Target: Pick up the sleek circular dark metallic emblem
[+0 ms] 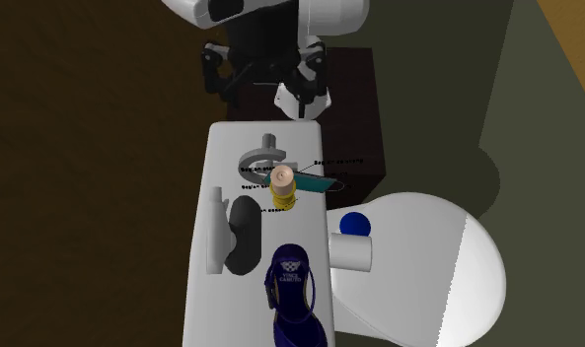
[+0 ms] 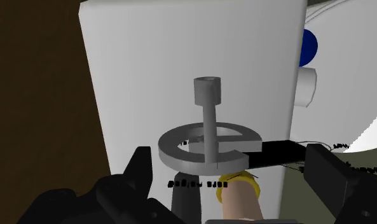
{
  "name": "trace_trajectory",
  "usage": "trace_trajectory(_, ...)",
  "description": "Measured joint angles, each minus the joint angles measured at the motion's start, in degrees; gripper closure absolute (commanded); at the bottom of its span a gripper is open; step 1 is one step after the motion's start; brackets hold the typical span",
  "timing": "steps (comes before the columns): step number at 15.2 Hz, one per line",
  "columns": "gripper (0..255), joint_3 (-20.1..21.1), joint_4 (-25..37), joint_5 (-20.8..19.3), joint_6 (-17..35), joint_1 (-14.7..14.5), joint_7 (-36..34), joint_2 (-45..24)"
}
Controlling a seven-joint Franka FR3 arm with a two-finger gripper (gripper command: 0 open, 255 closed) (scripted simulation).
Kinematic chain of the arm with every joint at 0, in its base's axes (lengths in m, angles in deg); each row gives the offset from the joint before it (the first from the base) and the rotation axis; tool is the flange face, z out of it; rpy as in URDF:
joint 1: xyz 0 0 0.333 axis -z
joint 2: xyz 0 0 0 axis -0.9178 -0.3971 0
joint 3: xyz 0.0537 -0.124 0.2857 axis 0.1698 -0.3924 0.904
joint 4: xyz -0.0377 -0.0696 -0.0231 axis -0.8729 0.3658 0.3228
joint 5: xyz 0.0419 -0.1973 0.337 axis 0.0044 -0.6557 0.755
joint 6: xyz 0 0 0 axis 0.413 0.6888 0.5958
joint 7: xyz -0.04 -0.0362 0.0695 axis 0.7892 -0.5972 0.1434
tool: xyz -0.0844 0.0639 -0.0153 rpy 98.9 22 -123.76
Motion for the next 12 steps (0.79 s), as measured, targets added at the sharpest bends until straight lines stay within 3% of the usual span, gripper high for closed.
trace_trajectory(8,0,-1.86,-6.17,-1.22,5.57,0.5,1.47,0.34)
trace_trajectory(9,255,-1.85,-6.57,-1.24,5.9,0.51,1.42,0.41)
trace_trajectory(12,255,-1.86,-6.9,-1.26,6.23,0.51,1.38,0.42)
